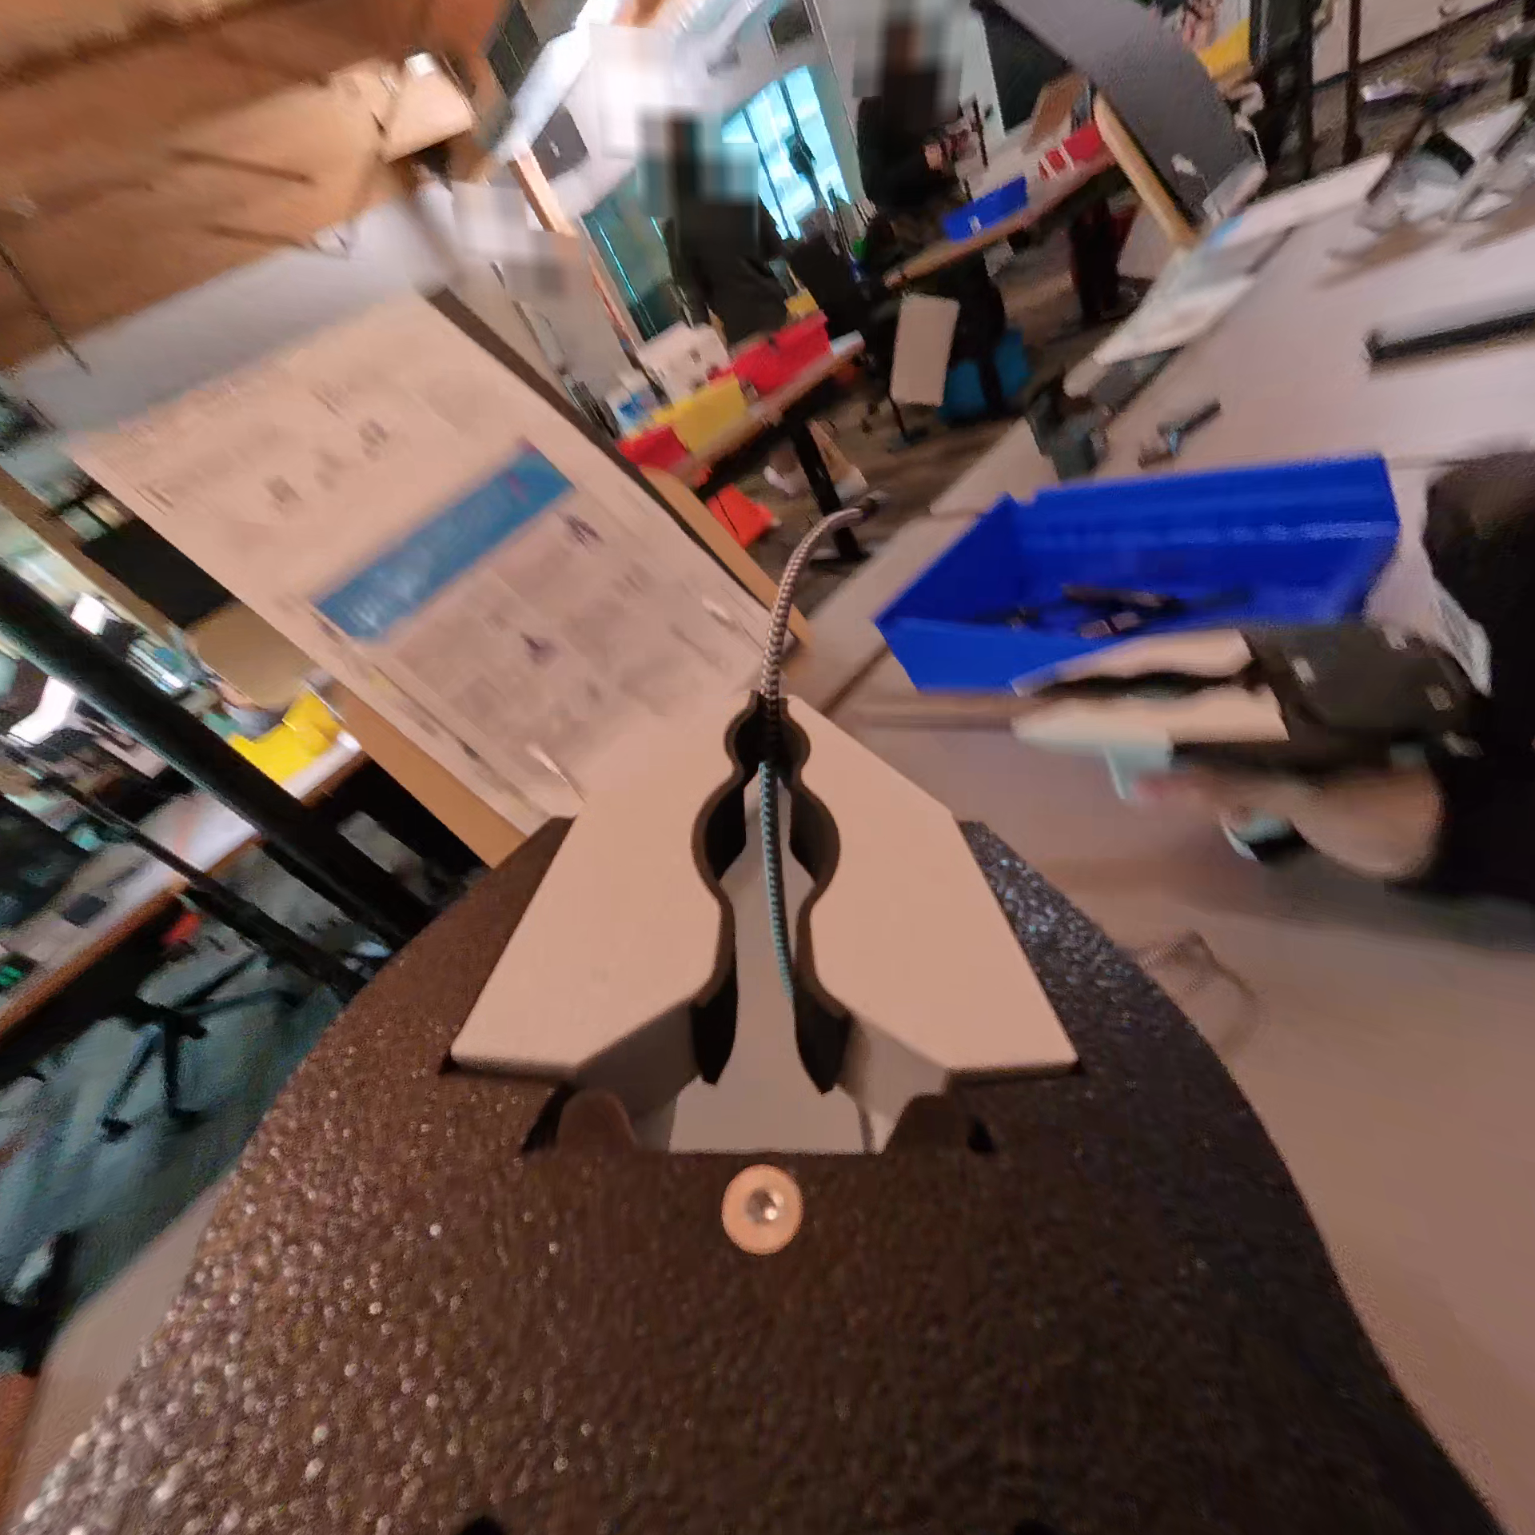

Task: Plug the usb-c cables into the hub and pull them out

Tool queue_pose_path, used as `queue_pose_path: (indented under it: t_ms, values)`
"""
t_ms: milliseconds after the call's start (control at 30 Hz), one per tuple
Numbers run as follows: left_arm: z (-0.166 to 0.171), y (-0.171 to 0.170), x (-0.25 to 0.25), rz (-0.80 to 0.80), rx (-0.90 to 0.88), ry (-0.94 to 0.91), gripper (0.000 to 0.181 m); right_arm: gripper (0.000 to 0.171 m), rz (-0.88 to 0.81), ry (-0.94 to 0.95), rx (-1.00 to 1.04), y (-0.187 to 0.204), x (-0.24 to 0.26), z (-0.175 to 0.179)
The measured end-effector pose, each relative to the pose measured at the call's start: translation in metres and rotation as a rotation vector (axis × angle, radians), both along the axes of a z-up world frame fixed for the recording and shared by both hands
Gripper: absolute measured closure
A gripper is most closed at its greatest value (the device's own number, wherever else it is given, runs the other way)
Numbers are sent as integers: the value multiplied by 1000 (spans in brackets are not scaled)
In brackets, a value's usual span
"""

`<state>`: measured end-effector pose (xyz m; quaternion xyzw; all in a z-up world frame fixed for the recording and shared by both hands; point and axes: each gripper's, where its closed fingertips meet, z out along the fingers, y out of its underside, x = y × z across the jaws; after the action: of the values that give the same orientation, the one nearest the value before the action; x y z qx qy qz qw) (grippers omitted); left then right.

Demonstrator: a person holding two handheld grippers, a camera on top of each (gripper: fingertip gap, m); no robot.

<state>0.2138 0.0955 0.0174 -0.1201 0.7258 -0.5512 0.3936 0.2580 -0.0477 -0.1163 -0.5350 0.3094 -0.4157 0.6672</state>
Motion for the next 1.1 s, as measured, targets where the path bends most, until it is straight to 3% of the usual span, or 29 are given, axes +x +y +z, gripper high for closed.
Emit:
queue_pose_path:
  t_ms: [200,267,367,567,733,833,1000,1100]
  values:
    - [-188,11,-55,-87,380,242,181,150,36,10,-7,8,-2,-1]
    - [-232,26,-63,-45,507,303,181,150,48,10,-23,13,-3,-2]
    - [-268,43,-66,15,603,367,166,150,59,6,-45,19,-4,-4]
    - [-266,52,-67,153,612,448,140,150,62,9,-57,20,-4,-6]
    - [-246,7,-76,158,542,347,129,150,71,12,-54,22,-4,-6]
    - [-263,-1,-65,210,538,417,132,150,72,12,-63,23,-4,-7]
    - [-272,-13,-36,241,308,643,143,150,74,19,-48,21,-3,-7]
    - [-282,-15,-23,242,265,758,149,150,79,21,-45,21,-3,-6]
